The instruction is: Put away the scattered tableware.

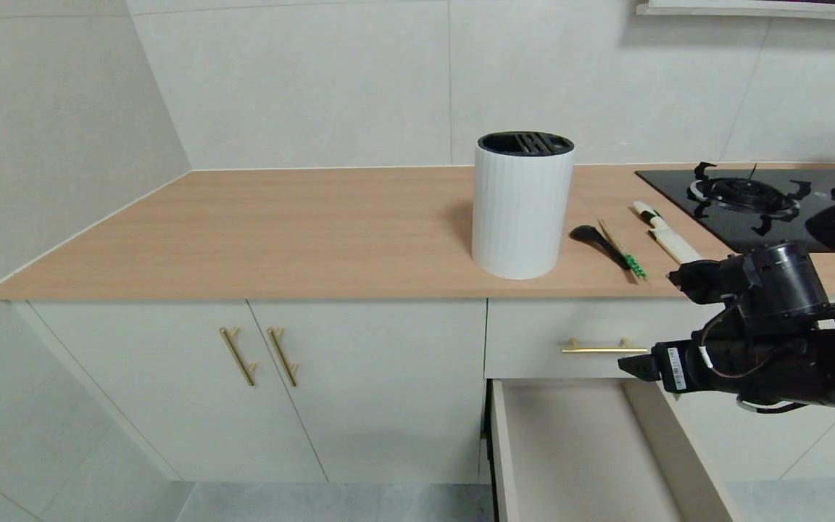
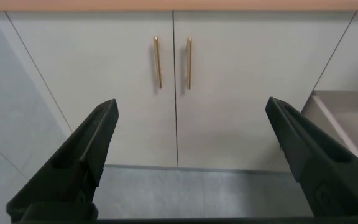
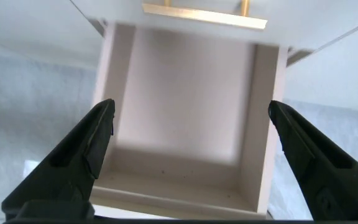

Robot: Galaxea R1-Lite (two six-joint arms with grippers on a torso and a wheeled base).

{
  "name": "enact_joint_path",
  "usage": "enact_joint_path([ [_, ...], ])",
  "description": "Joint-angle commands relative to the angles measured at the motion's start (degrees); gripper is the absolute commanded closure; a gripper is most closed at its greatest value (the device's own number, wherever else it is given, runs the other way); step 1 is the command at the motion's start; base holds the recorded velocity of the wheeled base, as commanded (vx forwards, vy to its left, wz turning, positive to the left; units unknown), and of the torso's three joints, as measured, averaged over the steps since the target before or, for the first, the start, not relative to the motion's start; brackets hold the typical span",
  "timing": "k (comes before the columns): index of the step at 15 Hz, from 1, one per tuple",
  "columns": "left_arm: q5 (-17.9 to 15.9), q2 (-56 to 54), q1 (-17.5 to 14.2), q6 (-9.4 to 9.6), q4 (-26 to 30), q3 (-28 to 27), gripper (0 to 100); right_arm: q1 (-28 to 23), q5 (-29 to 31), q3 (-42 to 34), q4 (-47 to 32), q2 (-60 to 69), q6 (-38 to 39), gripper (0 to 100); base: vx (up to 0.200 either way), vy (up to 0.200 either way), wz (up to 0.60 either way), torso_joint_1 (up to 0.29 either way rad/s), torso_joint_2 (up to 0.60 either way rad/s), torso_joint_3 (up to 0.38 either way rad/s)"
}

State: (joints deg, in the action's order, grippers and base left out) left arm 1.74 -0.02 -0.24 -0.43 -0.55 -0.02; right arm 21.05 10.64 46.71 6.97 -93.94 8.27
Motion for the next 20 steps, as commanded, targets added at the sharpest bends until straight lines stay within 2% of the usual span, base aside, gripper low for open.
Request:
enact_joint_path([
  [1, 0.0, 0.0, 0.0, -0.01, 0.0, 0.0, 0, 0.0, 0.0, -0.2, 0.4, -0.3, 0.0, 0, 0.000, 0.000, 0.00, 0.217, -0.48, -0.276],
  [6, 0.0, 0.0, 0.0, -0.01, 0.0, 0.0, 0, 0.0, 1.2, -0.8, 4.0, -0.4, -0.1, 0, 0.000, 0.000, 0.00, 0.112, -0.25, -0.137],
  [10, 0.0, 0.0, 0.0, -0.01, 0.0, 0.0, 0, 0.0, 1.6, 0.6, 11.1, -0.9, -0.5, 0, 0.000, 0.000, 0.00, 0.000, 0.00, 0.000],
  [12, 0.0, 0.0, 0.0, -0.01, 0.0, 0.0, 0, -2.2, 1.8, 6.5, 11.7, -4.7, -2.9, 0, 0.000, 0.000, 0.00, 0.000, 0.00, 0.000],
  [15, 0.0, 0.0, 0.0, -0.01, 0.0, 0.0, 0, -2.8, 1.9, 9.6, 12.8, -8.5, -2.9, 0, 0.000, 0.000, 0.00, 0.000, 0.00, 0.000],
  [18, 0.0, 0.0, 0.0, -0.01, 0.0, 0.0, 0, -3.7, 2.6, 10.0, 22.2, -14.7, -3.3, 0, 0.000, 0.000, 0.00, 0.000, 0.00, 0.000],
  [20, 0.0, 0.0, 0.0, -0.01, 0.0, 0.0, 0, -5.1, 3.3, 10.1, 25.3, -16.9, -3.9, 0, 0.000, 0.000, 0.00, 0.000, 0.00, 0.000],
])
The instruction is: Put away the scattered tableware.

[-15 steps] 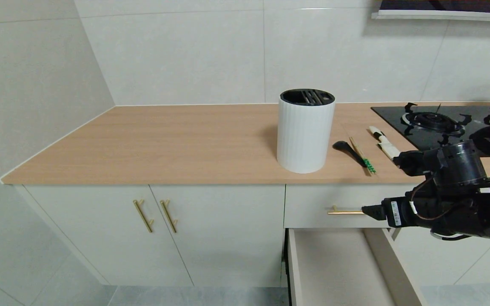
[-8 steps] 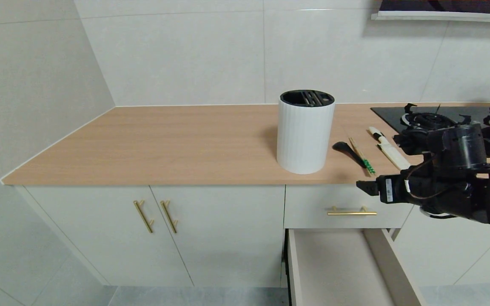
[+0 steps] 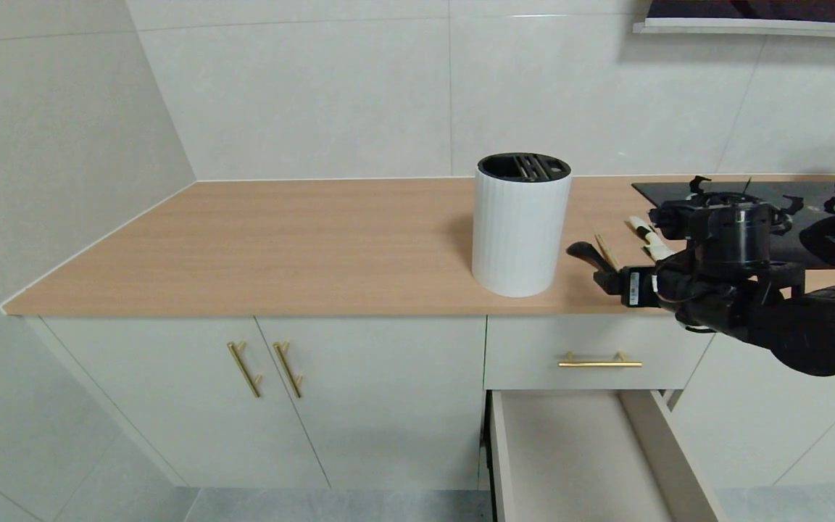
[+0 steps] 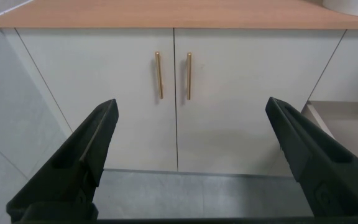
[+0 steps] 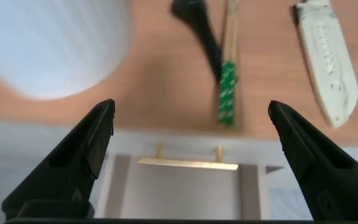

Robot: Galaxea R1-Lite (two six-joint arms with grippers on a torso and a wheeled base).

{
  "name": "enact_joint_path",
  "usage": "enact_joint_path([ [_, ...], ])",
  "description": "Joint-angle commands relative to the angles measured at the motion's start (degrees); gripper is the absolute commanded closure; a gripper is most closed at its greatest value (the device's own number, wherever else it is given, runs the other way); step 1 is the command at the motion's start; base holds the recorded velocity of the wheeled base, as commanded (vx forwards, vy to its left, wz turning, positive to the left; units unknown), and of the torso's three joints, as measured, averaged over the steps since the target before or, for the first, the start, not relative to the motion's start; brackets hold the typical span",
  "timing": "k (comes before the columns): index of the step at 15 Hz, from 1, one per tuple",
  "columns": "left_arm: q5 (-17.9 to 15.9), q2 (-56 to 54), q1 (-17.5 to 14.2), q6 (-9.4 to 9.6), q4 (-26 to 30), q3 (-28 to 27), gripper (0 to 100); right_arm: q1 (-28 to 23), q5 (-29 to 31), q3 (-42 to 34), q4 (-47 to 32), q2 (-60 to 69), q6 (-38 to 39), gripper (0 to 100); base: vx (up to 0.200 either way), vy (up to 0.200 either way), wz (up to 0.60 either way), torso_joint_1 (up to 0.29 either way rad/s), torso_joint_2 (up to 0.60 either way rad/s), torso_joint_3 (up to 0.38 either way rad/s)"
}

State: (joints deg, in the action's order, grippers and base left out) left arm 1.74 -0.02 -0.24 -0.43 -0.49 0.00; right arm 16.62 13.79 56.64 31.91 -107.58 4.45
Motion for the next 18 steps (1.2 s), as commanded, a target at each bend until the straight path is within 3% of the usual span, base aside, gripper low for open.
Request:
enact_joint_path([
  [1, 0.0, 0.0, 0.0, -0.01, 0.0, 0.0, 0, -1.2, 0.3, 0.4, 0.4, -3.9, -0.2, 0, 0.000, 0.000, 0.00, 0.000, 0.00, 0.000],
  [13, 0.0, 0.0, 0.0, -0.01, 0.0, 0.0, 0, -3.0, 1.3, 3.8, 0.5, -8.0, 0.2, 0, 0.000, 0.000, 0.00, 0.000, 0.00, 0.000],
  [14, 0.0, 0.0, 0.0, -0.01, 0.0, 0.0, 0, -3.1, 1.3, 3.8, 0.5, -8.3, 0.2, 100, 0.000, 0.000, 0.00, 0.000, 0.00, 0.000],
  [18, 0.0, 0.0, 0.0, -0.01, 0.0, 0.0, 0, -3.1, 1.3, 3.8, 0.5, -8.3, 0.3, 100, 0.000, 0.000, 0.00, 0.000, 0.00, 0.000],
])
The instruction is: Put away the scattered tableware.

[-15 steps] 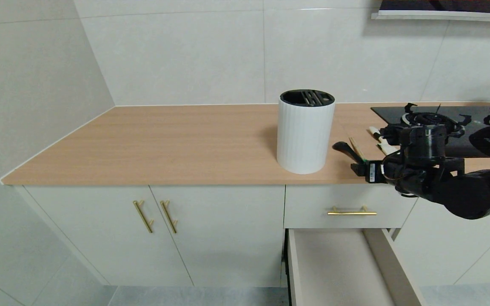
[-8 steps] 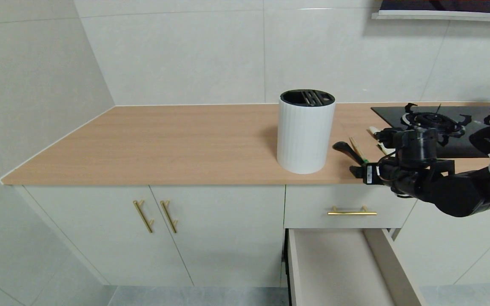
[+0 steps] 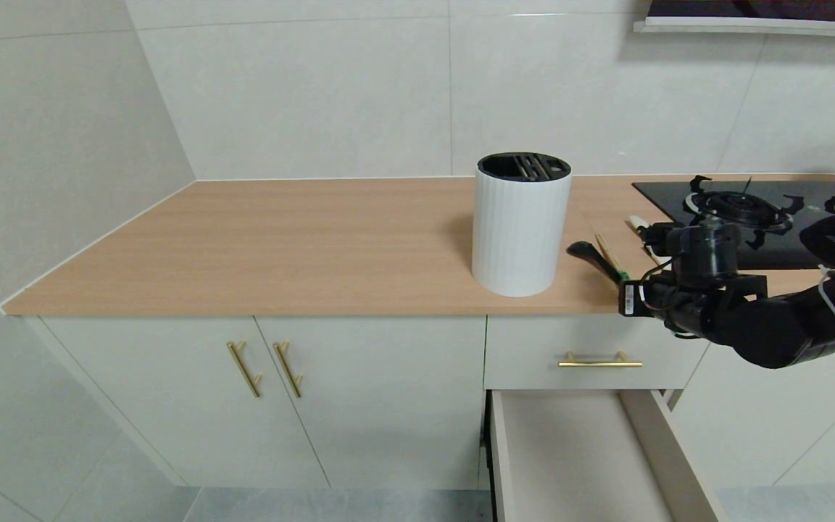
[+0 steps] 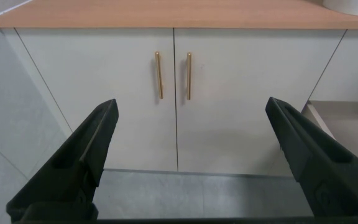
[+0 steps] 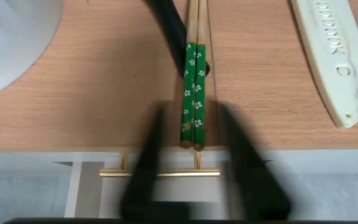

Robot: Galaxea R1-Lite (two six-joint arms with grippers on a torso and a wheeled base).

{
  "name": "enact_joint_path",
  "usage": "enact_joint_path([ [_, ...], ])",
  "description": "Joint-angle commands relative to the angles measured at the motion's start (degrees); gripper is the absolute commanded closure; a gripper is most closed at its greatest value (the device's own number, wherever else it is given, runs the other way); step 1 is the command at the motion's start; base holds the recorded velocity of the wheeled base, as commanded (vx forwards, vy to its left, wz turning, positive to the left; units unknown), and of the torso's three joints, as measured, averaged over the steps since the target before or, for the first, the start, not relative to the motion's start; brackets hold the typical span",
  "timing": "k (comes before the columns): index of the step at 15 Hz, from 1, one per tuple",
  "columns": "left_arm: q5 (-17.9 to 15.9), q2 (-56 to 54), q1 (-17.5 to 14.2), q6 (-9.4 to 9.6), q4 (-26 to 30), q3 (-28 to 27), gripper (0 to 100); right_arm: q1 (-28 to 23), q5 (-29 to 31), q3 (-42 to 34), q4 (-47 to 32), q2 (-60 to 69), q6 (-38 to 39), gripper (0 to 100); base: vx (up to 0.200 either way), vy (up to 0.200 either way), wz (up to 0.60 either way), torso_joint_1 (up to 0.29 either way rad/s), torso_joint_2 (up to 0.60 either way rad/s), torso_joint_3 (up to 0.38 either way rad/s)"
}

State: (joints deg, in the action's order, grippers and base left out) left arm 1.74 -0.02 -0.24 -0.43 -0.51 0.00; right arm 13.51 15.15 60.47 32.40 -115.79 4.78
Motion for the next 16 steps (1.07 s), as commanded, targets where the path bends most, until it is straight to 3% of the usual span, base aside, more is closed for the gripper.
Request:
enact_joint_path([
  [1, 0.0, 0.0, 0.0, -0.01, 0.0, 0.0, 0, 0.0, 0.0, 0.0, 0.0, -0.1, 0.0, 100, 0.000, 0.000, 0.00, 0.000, 0.00, 0.000],
  [10, 0.0, 0.0, 0.0, -0.01, 0.0, 0.0, 0, -0.1, 0.2, -1.3, -3.6, 7.9, 0.9, 100, 0.000, 0.000, 0.00, 0.000, 0.00, 0.000],
  [14, 0.0, 0.0, 0.0, -0.01, 0.0, 0.0, 0, -0.3, -1.0, -2.0, -19.9, 20.8, 0.9, 100, 0.000, 0.000, 0.00, 0.000, 0.00, 0.000],
  [16, 0.0, 0.0, 0.0, -0.01, 0.0, 0.0, 0, -0.3, -4.9, -3.1, -27.0, 26.8, 0.6, 100, 0.000, 0.000, 0.00, 0.000, 0.00, 0.000],
])
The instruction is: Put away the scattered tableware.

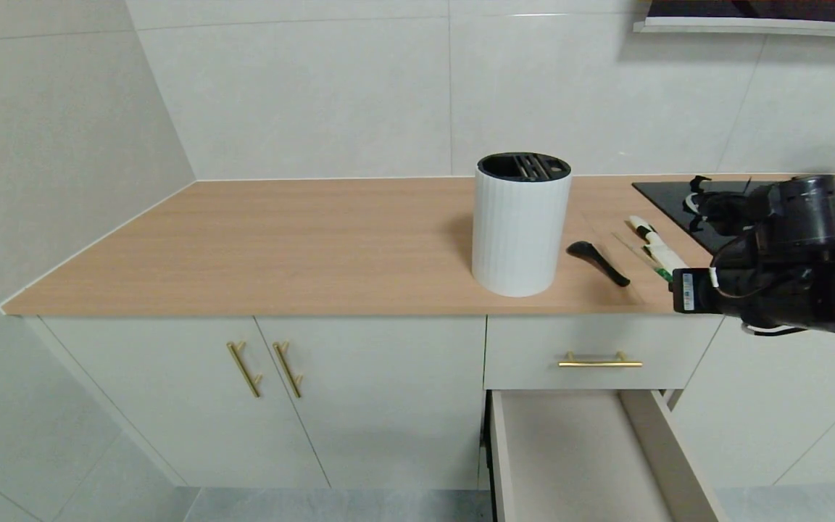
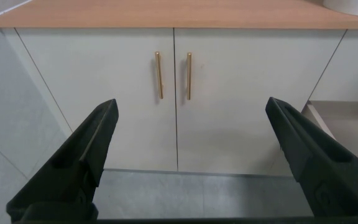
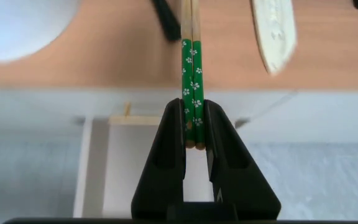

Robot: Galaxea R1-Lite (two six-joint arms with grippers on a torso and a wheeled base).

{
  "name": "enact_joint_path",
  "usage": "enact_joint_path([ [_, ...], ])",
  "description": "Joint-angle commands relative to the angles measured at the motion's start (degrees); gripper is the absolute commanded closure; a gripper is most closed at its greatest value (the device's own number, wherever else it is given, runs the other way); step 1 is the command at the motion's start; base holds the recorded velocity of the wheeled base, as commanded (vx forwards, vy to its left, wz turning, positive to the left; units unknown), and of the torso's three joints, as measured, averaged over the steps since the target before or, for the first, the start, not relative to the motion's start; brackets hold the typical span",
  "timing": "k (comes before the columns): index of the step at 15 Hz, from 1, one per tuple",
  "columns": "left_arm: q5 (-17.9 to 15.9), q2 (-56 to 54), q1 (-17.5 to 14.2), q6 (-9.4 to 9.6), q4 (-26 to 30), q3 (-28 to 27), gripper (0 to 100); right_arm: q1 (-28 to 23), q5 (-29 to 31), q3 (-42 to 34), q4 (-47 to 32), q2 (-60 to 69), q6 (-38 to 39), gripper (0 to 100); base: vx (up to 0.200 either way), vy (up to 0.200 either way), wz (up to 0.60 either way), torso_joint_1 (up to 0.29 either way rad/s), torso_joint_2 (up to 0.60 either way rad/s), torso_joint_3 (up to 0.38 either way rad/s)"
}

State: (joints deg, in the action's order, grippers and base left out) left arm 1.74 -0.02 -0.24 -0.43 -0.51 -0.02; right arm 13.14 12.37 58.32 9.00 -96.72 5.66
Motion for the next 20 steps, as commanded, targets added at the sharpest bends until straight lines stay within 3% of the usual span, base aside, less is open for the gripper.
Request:
enact_joint_path([
  [1, 0.0, 0.0, 0.0, -0.01, 0.0, 0.0, 0, 0.0, -4.9, -1.0, -6.5, 10.5, -0.4, 100, 0.000, 0.000, 0.00, 0.000, 0.00, 0.000],
  [5, 0.0, 0.0, 0.0, -0.01, 0.0, 0.0, 0, 1.0, -10.1, -0.9, -18.4, 18.4, -4.3, 100, 0.000, 0.000, 0.00, 0.000, 0.00, 0.000],
  [8, 0.0, 0.0, 0.0, -0.01, 0.0, 0.0, 0, 2.5, -14.9, -1.1, -24.6, 21.7, -7.7, 100, 0.000, 0.000, 0.00, 0.000, 0.00, 0.000],
  [11, 0.0, 0.0, 0.0, -0.01, 0.0, 0.0, 0, 5.1, -16.2, -1.2, -29.0, 22.3, -8.6, 100, 0.000, 0.000, 0.00, 0.000, 0.00, 0.000],
  [20, 0.0, 0.0, 0.0, -0.01, 0.0, 0.0, 0, 11.0, -16.9, -3.6, -30.1, 20.5, -9.4, 100, 0.000, 0.000, 0.00, 0.000, 0.00, 0.000],
])
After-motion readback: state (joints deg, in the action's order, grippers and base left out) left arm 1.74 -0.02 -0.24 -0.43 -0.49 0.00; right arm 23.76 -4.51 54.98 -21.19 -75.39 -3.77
